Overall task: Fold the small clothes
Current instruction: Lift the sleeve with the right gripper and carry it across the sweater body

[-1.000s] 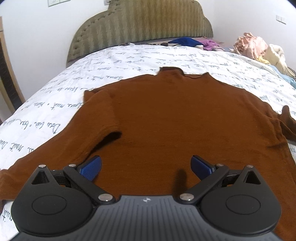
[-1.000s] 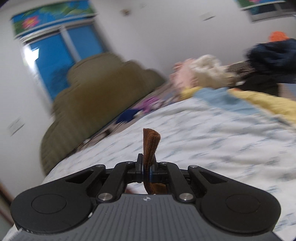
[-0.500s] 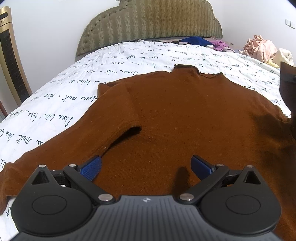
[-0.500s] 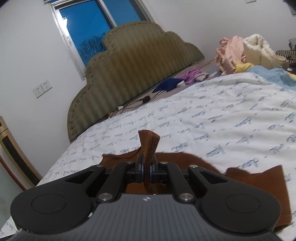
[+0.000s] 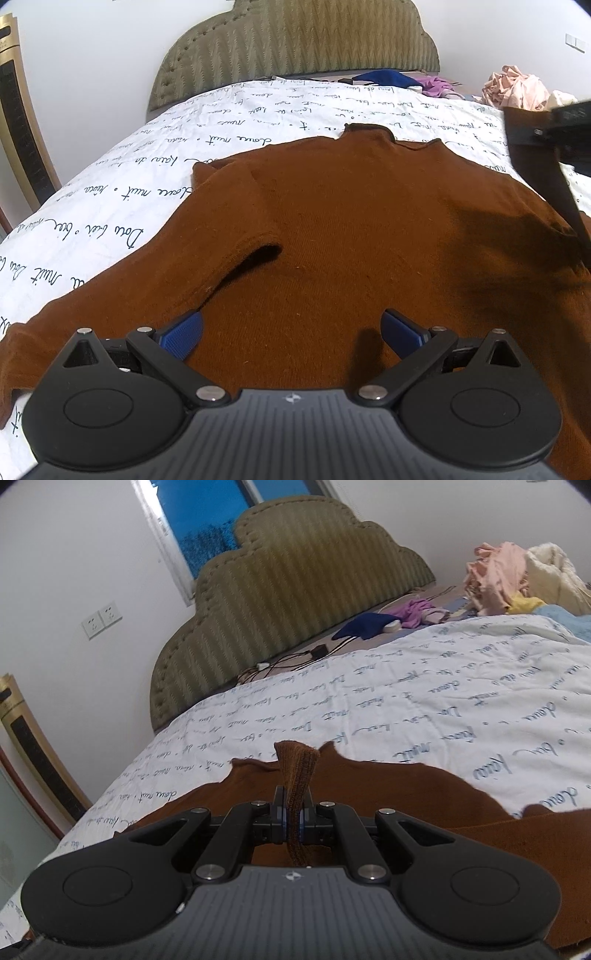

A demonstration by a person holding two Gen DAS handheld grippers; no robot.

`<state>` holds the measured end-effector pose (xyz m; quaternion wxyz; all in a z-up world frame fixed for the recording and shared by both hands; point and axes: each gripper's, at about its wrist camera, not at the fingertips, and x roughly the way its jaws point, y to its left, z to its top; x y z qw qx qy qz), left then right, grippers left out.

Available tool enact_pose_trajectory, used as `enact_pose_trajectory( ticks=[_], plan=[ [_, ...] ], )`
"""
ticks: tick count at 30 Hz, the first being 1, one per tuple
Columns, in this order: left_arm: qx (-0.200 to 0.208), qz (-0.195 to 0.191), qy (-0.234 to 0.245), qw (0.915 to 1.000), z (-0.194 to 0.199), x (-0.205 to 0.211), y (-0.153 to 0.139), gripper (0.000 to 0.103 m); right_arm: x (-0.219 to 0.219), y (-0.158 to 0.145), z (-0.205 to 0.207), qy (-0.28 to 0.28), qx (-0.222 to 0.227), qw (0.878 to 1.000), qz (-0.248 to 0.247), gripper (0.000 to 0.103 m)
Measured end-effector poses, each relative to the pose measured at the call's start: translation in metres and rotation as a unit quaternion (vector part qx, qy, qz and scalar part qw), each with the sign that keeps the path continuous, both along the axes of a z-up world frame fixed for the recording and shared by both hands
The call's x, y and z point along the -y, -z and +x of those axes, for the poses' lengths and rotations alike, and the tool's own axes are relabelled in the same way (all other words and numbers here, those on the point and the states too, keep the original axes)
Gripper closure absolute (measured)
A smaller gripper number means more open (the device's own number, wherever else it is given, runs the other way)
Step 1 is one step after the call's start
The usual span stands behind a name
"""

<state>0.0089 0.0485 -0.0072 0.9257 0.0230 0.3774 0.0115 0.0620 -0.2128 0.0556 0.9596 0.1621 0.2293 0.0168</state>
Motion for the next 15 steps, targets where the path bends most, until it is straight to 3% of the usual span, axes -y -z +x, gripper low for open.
enact_pose_trajectory(
  ticks=[15],
  plan=[
    [-0.001, -0.006, -0.003, 1.0, -0.006, -0.01, -0.001, 0.0, -0.07, 0.015, 0.052, -0.056, -0.032, 0.997, -0.041, 0.094]
  ],
)
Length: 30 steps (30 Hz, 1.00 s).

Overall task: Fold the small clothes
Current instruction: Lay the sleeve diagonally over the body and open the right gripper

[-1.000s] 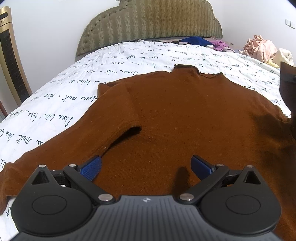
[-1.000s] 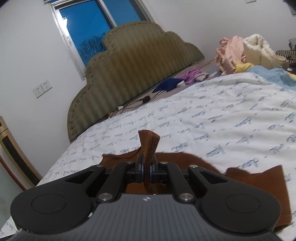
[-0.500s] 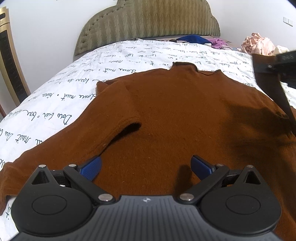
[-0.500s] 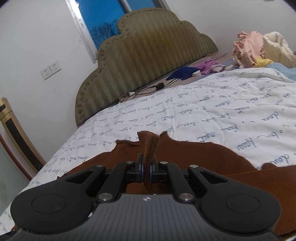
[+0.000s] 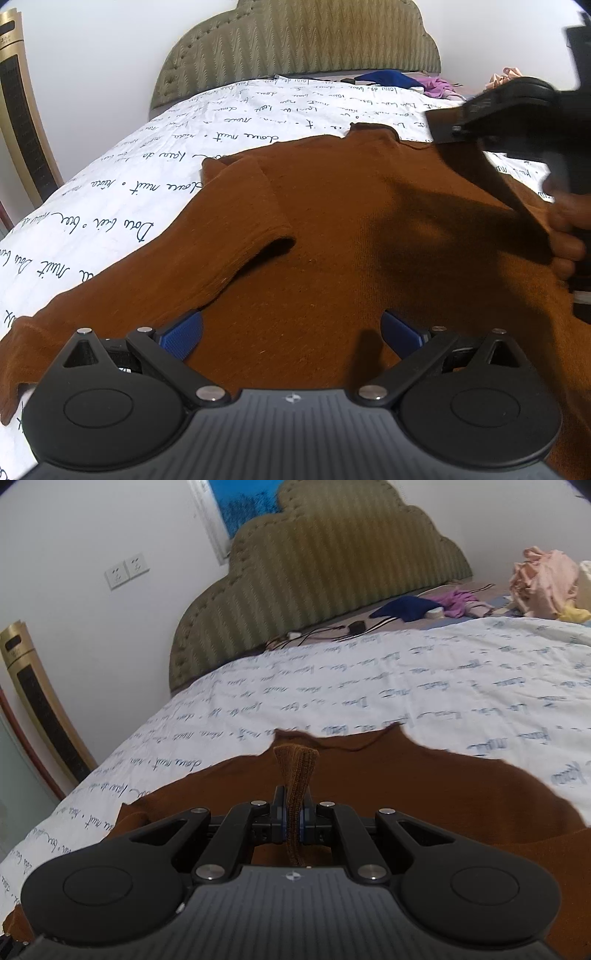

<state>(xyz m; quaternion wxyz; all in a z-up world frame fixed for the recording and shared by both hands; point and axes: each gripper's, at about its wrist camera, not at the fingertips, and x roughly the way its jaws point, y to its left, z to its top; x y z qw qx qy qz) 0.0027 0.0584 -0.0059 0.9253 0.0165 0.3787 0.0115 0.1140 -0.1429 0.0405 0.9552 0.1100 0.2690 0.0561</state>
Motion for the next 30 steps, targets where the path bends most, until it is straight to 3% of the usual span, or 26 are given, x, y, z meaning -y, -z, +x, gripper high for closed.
enact_pose_trajectory(
  ticks=[24, 30],
  plan=[
    [-0.006, -0.001, -0.017, 0.9998, -0.008, -0.015, 0.001, 0.0, -0.107, 0.015, 0.047, -0.108, -0.005, 0.993, -0.04, 0.094],
    [-0.006, -0.002, -0.018, 0.9998, -0.009, -0.015, 0.001, 0.0, -0.108, 0.029, 0.056, -0.117, -0.039, 0.992, -0.033, 0.094]
  ],
)
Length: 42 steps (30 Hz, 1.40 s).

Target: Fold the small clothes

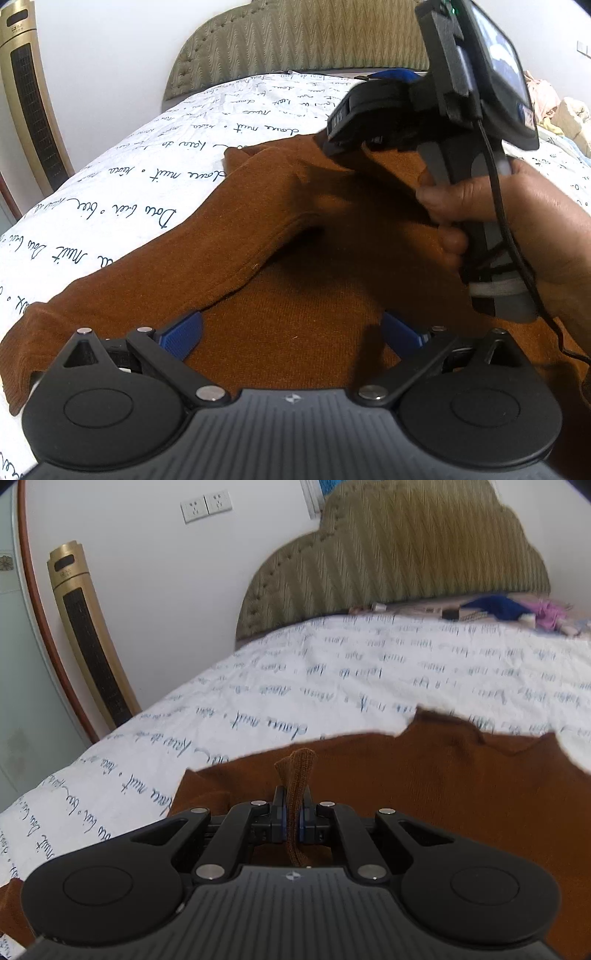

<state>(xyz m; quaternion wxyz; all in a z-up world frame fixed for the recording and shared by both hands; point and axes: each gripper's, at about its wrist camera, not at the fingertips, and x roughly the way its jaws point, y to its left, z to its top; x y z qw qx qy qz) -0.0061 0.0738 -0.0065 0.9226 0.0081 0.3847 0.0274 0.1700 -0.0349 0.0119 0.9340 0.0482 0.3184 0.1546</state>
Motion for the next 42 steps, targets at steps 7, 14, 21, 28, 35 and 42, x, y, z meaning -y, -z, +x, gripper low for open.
enact_pose_trajectory(
  ticks=[7, 14, 21, 28, 35, 42],
  plan=[
    [0.004, -0.005, -0.004, 1.0, -0.001, -0.002, -0.003, 0.0, -0.002, 0.006, -0.004, -0.032, -0.04, 0.999, 0.001, 0.082],
    [0.002, -0.007, -0.008, 0.9999, 0.001, -0.003, -0.003, 0.0, 0.013, -0.006, -0.023, -0.044, -0.045, 0.998, 0.012, 0.061],
    [0.002, 0.001, -0.009, 1.0, -0.001, -0.002, -0.003, 0.0, 0.016, -0.003, -0.035, -0.063, -0.058, 0.996, 0.01, 0.047],
    [0.002, 0.003, -0.016, 0.9999, -0.001, -0.003, -0.003, 0.0, 0.032, -0.012, -0.065, -0.032, -0.027, 0.999, 0.016, 0.029],
    [0.002, 0.014, -0.016, 0.9998, -0.002, 0.003, 0.003, 0.0, 0.043, 0.006, -0.088, 0.065, 0.014, 0.99, -0.128, 0.003],
    [0.01, 0.032, -0.01, 0.9994, -0.006, 0.013, 0.015, 0.0, 0.065, 0.029, -0.091, 0.081, -0.009, 0.989, -0.121, 0.0]
  ],
)
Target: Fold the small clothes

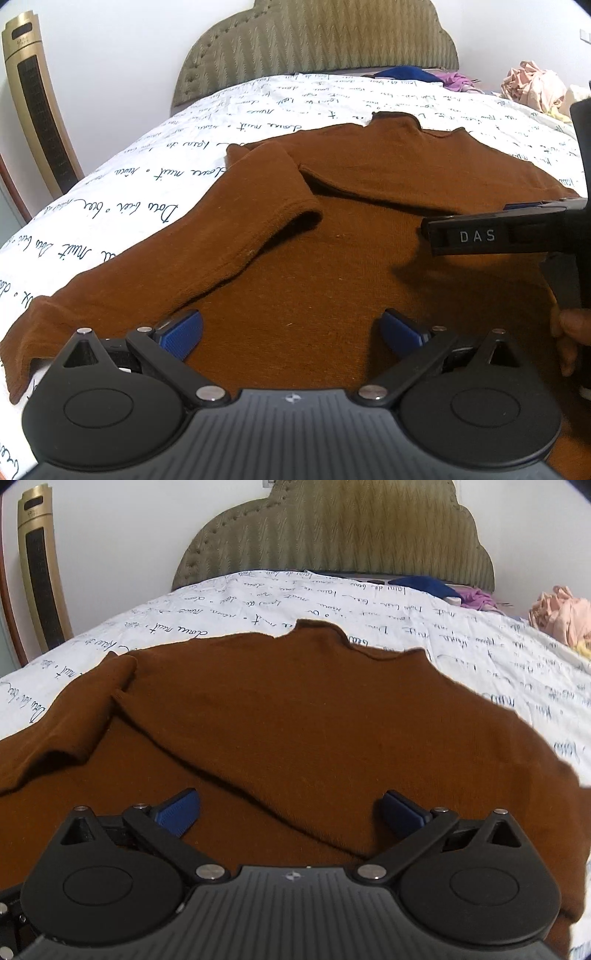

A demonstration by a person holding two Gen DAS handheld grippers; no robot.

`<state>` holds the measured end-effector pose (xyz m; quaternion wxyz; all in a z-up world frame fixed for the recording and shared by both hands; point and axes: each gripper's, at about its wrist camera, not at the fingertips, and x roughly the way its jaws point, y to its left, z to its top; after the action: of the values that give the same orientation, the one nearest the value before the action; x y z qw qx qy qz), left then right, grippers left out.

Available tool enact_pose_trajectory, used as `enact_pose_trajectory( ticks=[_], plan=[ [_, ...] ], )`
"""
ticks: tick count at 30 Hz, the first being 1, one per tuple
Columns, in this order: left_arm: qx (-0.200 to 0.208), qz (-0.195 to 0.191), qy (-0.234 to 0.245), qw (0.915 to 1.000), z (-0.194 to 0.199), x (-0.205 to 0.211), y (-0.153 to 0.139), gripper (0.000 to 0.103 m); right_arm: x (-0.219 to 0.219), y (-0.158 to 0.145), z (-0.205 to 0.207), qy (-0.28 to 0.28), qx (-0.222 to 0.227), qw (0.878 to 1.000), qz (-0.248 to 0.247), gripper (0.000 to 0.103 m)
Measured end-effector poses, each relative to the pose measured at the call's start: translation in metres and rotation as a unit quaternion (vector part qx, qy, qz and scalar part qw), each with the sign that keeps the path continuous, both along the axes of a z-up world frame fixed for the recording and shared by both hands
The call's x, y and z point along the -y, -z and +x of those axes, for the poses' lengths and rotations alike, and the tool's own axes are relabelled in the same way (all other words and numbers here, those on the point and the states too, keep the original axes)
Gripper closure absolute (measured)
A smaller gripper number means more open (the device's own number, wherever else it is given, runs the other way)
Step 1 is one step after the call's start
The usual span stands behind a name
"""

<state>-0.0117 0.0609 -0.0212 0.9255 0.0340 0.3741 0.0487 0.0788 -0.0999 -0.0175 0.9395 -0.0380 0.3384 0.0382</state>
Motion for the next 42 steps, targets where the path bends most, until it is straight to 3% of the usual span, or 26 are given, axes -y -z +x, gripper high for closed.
enact_pose_trajectory(
  ticks=[10, 17, 21, 27, 30, 33, 36, 39, 42],
  plan=[
    [0.006, -0.043, -0.008, 0.999, -0.004, -0.009, 0.005, 0.0, -0.007, 0.007, -0.003, -0.001, 0.006, 1.0, -0.015, 0.0],
    [0.014, -0.031, -0.001, 0.9994, -0.009, -0.004, 0.007, 0.0, -0.006, 0.007, -0.002, 0.001, 0.005, 1.0, -0.01, 0.0],
    [0.03, -0.062, -0.004, 0.9976, -0.018, -0.012, 0.001, 0.0, -0.007, 0.007, -0.002, 0.003, 0.005, 1.0, -0.012, 0.0],
    [0.064, -0.078, -0.063, 0.9929, -0.046, -0.043, -0.017, 0.0, -0.011, 0.004, -0.005, -0.002, 0.007, 1.0, -0.019, 0.0],
    [0.072, -0.085, -0.108, 0.9879, -0.059, -0.068, -0.024, 0.0, -0.014, -0.003, -0.015, -0.032, 0.026, 0.999, 0.017, 0.001],
    [0.069, -0.071, -0.159, 0.9823, -0.069, -0.092, -0.028, 0.0, -0.03, -0.016, -0.03, -0.096, 0.055, 0.992, 0.057, 0.002],
    [0.075, -0.074, -0.212, 0.9716, -0.079, -0.118, -0.032, 0.0, -0.067, -0.027, -0.048, -0.176, 0.084, 0.98, 0.025, 0.002],
    [0.084, -0.097, -0.278, 0.9519, -0.089, -0.148, -0.036, 0.0, -0.108, -0.032, -0.067, -0.265, 0.107, 0.958, -0.023, 0.002],
    [0.088, -0.116, -0.351, 0.9251, -0.099, -0.183, -0.038, 0.0, -0.145, -0.031, -0.084, -0.335, 0.129, 0.93, -0.076, 0.003]
  ],
)
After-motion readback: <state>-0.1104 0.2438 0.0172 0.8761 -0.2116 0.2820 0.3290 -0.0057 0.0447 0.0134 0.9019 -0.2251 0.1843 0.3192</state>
